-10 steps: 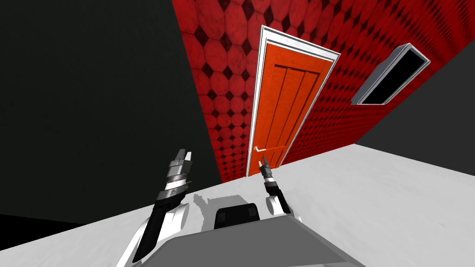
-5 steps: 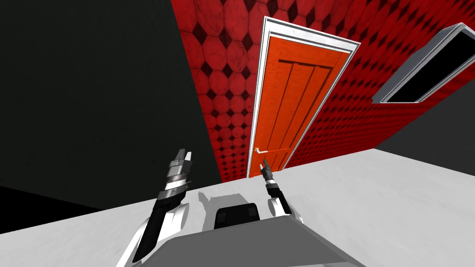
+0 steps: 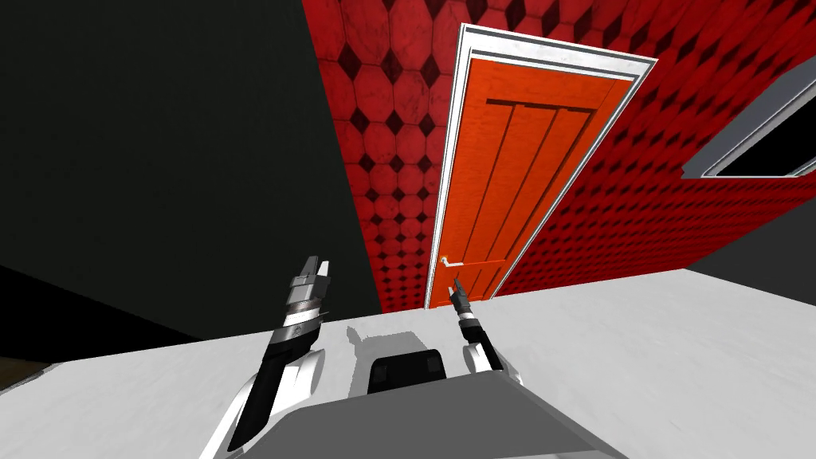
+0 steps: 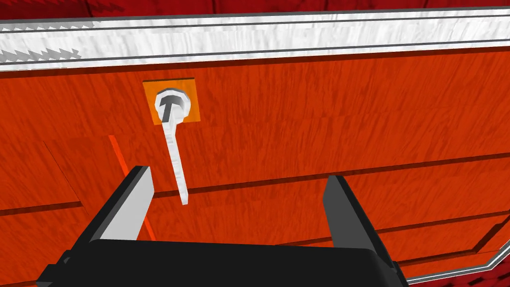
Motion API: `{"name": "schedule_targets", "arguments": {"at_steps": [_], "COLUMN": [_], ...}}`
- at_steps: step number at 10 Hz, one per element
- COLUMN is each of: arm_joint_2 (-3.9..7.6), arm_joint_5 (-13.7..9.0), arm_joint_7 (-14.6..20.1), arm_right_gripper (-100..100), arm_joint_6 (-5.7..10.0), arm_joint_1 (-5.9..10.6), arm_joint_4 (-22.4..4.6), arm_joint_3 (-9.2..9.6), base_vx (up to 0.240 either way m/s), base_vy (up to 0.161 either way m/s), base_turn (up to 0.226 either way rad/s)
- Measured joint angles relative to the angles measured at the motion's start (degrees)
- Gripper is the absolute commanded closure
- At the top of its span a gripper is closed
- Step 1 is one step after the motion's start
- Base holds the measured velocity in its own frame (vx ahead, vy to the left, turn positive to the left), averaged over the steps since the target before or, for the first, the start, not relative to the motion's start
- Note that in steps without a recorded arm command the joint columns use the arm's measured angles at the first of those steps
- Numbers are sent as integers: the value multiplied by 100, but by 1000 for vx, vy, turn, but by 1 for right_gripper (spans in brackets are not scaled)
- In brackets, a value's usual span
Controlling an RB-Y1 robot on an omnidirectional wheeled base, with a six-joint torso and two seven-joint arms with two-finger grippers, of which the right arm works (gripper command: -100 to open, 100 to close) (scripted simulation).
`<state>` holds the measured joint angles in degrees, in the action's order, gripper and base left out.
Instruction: Pull the door open
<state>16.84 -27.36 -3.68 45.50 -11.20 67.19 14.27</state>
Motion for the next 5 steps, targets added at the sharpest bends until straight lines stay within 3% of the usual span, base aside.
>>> {"name": "schedule_targets", "arguments": {"at_steps": [5], "arm_joint_2": [184], "arm_joint_5": [-248], "arm_joint_7": [16], "arm_right_gripper": [-100], "arm_joint_6": [106], "arm_joint_1": [197], "arm_joint_4": [-679], "arm_joint_3": [95], "base_vx": [16], "base_vy": [-83], "base_turn": [104]}}
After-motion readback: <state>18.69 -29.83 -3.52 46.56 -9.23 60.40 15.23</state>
